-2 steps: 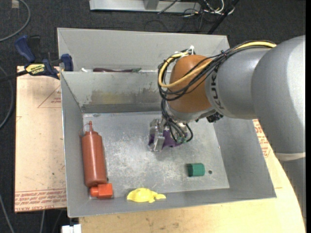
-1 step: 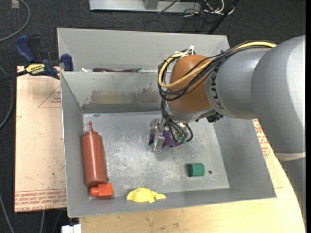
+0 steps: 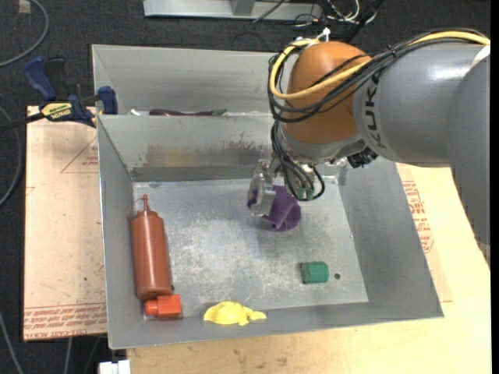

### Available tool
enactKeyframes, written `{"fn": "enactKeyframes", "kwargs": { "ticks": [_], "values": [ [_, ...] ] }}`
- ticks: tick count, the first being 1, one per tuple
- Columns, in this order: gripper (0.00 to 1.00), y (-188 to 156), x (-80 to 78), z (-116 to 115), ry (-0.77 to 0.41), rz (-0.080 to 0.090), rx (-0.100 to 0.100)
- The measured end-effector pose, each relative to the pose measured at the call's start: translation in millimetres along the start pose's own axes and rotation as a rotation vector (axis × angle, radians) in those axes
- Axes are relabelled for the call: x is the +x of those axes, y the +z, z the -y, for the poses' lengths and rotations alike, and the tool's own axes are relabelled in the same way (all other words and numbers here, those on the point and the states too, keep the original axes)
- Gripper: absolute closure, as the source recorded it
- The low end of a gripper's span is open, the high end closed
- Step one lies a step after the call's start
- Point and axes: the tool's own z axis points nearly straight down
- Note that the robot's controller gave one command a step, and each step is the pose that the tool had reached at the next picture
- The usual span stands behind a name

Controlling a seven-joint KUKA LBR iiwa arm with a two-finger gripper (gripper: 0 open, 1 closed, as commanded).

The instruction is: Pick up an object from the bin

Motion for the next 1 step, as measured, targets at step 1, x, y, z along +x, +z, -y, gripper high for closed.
{"fn": "enactKeyframes", "kwargs": {
  "ticks": [1],
  "values": [
    [1.00,0.0,0.0,0.0,0.000,0.000,0.000]
  ]
}}
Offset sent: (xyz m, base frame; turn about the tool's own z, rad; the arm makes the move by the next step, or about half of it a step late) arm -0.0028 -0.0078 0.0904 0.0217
